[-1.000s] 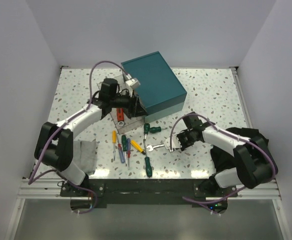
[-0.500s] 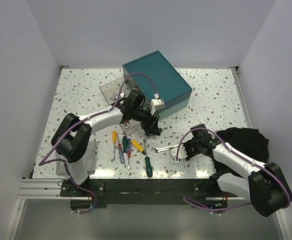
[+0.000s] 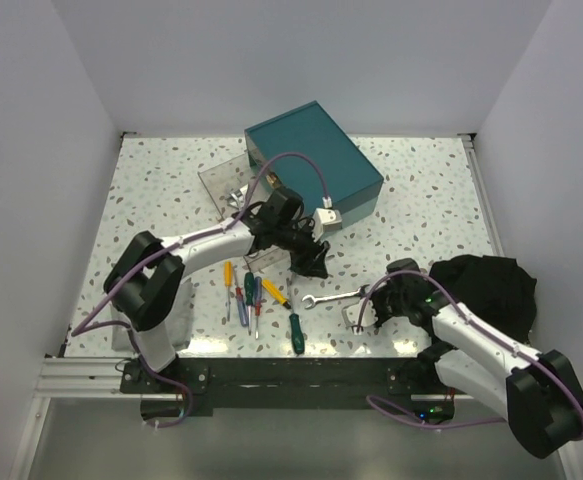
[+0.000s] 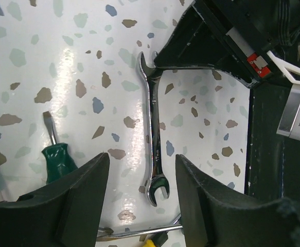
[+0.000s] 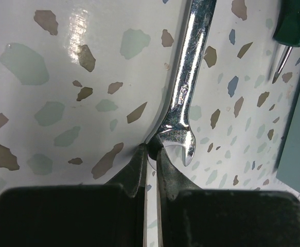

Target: Sort the tools into containers

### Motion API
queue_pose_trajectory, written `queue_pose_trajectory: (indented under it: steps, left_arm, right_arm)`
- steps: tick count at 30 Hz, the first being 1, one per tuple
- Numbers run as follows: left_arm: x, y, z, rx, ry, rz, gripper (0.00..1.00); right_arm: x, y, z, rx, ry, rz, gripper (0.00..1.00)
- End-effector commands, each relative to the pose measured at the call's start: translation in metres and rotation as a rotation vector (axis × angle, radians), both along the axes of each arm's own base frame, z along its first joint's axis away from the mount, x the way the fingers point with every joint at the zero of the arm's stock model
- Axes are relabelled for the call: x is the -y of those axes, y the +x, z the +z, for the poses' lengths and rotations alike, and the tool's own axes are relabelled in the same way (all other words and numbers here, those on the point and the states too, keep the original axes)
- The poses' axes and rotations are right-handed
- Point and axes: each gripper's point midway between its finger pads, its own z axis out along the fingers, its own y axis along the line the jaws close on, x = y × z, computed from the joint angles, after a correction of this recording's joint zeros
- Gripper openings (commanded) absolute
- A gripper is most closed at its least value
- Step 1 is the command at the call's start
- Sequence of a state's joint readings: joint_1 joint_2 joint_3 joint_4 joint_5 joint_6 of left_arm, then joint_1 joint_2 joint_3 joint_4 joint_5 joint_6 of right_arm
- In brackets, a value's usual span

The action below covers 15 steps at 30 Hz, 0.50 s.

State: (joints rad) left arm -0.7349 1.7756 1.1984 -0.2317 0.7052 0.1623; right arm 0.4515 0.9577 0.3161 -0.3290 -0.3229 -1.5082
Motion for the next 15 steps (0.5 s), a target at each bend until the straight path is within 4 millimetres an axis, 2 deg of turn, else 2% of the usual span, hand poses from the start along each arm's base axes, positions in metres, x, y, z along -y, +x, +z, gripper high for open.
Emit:
queue_pose_trajectory:
  steps: [1,6,11,15]
  left_arm:
    - [0.017,-0.013,0.007,0.064,-0.016,-0.112,0.58]
    - [0.026,-0.023,-0.012,0.029,0.026,-0.167,0.56]
    - [0.032,-0.016,-0.030,0.048,0.060,-0.158,0.56]
    - [0.038,-0.014,-0.052,0.040,0.095,-0.161,0.56]
  right_arm:
    - [0.012,-0.008,-0.015,0.004,-0.052,0.005,0.00]
    - [0.015,-0.012,-0.019,0.023,-0.052,0.005,0.00]
    - [0.016,-0.016,-0.019,0.038,-0.041,0.000,0.00]
    - [0.018,-0.016,-0.019,0.040,-0.041,-0.005,0.00]
